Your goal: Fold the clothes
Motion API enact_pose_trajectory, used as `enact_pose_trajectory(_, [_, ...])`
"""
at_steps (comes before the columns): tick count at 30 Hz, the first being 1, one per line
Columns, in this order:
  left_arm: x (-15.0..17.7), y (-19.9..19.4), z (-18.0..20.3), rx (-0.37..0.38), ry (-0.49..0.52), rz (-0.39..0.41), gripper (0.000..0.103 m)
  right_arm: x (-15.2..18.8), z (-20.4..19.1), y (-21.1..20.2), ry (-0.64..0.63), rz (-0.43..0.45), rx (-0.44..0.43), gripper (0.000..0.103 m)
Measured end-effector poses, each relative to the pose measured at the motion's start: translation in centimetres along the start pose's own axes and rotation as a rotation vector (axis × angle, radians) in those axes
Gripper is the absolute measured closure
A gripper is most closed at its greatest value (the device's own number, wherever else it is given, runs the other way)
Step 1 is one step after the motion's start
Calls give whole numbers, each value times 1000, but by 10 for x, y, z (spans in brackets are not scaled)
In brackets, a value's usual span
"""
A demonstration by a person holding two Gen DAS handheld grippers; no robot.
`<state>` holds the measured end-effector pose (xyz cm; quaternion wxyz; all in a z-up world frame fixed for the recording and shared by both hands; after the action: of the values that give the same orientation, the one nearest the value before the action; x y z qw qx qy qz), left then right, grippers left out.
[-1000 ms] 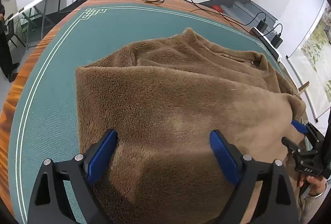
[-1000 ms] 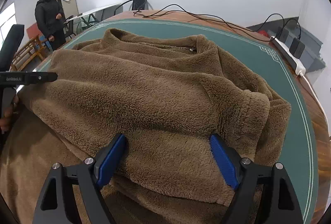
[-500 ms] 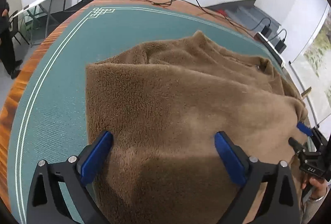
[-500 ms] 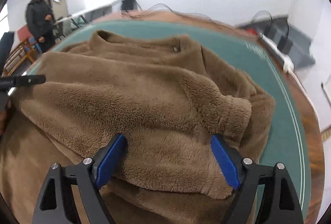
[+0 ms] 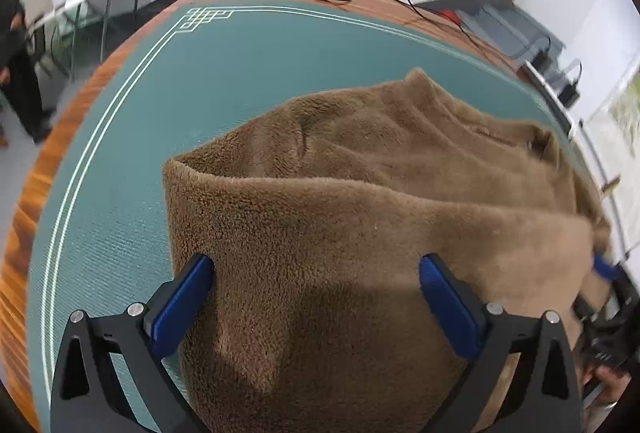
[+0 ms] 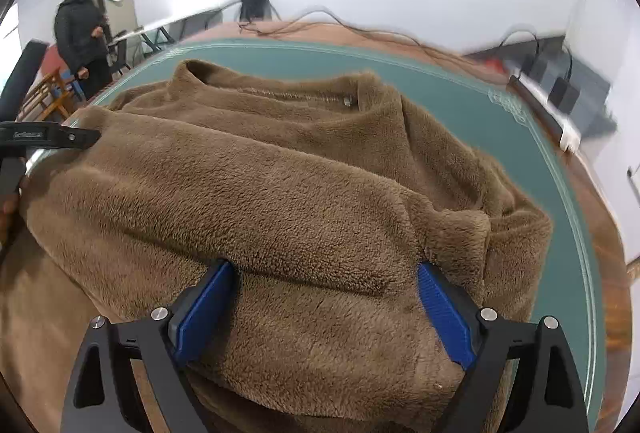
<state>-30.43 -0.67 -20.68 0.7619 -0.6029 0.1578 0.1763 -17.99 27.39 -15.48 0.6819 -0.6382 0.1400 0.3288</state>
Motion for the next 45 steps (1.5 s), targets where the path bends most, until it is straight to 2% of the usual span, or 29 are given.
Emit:
enact_pose_trajectory(5, [11, -21, -3, 48, -47, -16, 1, 0, 0, -11, 19, -6, -6, 9])
enact_pose_trajectory(9, [46, -57, 2, 130, -28, -27, 1, 2, -10, -61, 54, 79, -59, 9])
enact_pose_trajectory(12, [76, -76, -1, 154, 12, -46, 1, 22, -30, -96, 19, 94, -100, 9])
enact_pose_trajectory(16, [111, -91, -3, 154, 59, -63, 1, 55, -60, -103, -42, 37, -145, 9])
enact_pose_trajectory(19, [133, -82, -5, 134, 74, -91, 1, 81, -82, -97, -87, -28, -167, 9])
enact_pose_trajectory(21, [140, -78, -4, 84, 112, -77, 1, 94, -90, -84, -106, -81, -152, 8])
enact_pose_trajectory(22, [142, -77, -4, 53, 135, -64, 1, 99, -93, -79, -124, -85, -129, 1])
enact_pose_trajectory(23, [143, -80, -3, 44, 144, -51, 1, 98, -94, -80, -129, -60, -114, 1])
enact_pose_trajectory(29, [144, -127, -5, 101, 142, 35, 1, 98, -91, -82, -103, -60, -126, 1])
enact_pose_trajectory(34, [180, -136, -18, 145, 122, -16, 1, 100, -88, -93, -64, -56, -66, 1])
enact_pose_trajectory(38, [206, -138, -26, 168, 115, -55, 1, 93, -106, -126, -97, 11, -80, 1])
enact_pose_trajectory(42, [204, -142, -26, 172, 102, -45, 1, 96, -116, -140, -144, 29, -47, 1])
enact_pose_trajectory(45, [194, -147, -25, 185, 81, -20, 1, 100, -106, -136, -125, 12, -30, 1])
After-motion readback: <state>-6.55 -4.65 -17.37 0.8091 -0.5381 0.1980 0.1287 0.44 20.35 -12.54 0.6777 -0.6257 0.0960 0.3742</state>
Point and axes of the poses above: each gripper's, at about its wrist camera, not at the fingertips, and y roughly the way its jaws point, z to its right, x to its underside, the point moved 9 cm from there along y, roughly the way its jaws point, and after that the axes turned 8 degrees about -y, right-handed, at the moved point
